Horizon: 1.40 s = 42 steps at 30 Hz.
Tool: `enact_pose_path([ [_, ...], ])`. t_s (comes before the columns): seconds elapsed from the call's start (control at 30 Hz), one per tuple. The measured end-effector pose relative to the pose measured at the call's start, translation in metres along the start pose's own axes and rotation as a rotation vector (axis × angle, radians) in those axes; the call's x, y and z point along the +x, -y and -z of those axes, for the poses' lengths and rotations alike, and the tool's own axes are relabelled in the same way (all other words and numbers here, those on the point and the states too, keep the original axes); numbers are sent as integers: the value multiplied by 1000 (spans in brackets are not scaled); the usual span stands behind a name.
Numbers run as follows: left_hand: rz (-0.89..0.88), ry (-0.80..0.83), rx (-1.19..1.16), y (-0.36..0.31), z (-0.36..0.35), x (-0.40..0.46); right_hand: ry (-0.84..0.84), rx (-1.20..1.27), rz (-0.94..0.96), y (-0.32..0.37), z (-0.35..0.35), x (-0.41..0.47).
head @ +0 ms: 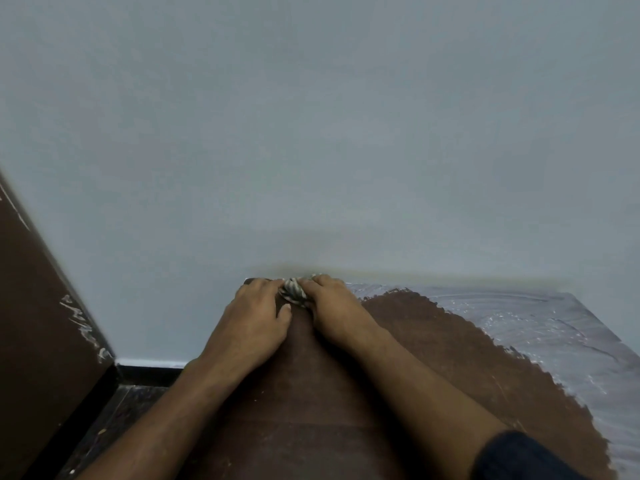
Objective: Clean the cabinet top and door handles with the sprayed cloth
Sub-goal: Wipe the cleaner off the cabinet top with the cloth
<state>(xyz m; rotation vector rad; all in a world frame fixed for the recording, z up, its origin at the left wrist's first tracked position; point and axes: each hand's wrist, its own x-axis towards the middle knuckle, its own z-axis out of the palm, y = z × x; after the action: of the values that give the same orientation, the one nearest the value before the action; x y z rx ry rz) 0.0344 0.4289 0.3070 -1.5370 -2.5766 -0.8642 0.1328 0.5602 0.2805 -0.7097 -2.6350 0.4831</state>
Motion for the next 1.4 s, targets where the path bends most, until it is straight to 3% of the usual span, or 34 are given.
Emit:
enact_pose_path([
  [0.5,-22,-42,-46,3,-8,-4,94,-18,14,-20,24,-16],
  [0.73,-17,-20,-48,-3,-8,2,39,-133,-174,-74,51,-27],
  [1.0,-142,-42,-71,-14,-21,4,52,-122,-55,-19,19,-10],
  [1.2,-191,17,-126,-23,-29,2,100,-64,11,-48,22,-23],
  [1.4,-182,33,-129,-24,-28,0,-5,-143,-173,-100,57,-44],
])
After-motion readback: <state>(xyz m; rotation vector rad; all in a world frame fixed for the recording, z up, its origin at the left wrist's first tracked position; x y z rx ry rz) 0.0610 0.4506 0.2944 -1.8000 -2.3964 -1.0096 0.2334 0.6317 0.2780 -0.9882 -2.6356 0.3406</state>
